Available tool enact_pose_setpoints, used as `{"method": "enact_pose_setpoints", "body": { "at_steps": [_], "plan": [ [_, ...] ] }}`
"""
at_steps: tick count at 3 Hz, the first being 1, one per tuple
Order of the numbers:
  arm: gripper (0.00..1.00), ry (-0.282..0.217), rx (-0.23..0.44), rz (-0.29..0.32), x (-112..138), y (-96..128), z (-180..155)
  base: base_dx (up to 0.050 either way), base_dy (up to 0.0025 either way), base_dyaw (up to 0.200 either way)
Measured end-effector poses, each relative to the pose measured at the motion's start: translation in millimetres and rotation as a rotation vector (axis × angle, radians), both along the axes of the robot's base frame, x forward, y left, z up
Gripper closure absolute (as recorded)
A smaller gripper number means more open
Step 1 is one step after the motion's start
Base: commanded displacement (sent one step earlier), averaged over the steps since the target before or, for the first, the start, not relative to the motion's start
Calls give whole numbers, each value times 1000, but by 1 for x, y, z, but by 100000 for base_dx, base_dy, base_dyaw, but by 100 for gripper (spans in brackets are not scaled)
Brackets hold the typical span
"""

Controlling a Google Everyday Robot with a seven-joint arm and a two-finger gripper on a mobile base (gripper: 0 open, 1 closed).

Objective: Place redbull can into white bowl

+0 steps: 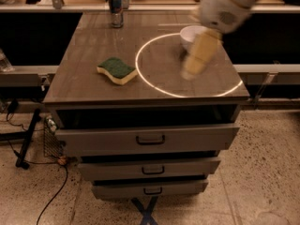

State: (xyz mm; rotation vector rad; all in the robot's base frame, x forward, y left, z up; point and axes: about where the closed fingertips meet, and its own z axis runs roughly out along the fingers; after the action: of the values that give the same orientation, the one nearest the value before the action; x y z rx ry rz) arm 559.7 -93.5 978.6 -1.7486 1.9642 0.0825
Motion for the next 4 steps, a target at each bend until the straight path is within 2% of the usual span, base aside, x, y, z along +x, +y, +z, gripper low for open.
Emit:
{"method": "enact_pose_setpoints", "body": {
  "at_steps": [1, 2, 3, 4],
  "plan": [
    [0, -62, 110, 76, 58, 106, 11, 0, 0, 0],
    [0, -131, 204, 85, 94, 168, 28, 0, 0, 0],
    [0, -145, 221, 91, 98, 179, 33, 0, 0, 0],
    [0, -144, 235, 86, 100, 178, 28, 0, 0, 0]
  ]
}}
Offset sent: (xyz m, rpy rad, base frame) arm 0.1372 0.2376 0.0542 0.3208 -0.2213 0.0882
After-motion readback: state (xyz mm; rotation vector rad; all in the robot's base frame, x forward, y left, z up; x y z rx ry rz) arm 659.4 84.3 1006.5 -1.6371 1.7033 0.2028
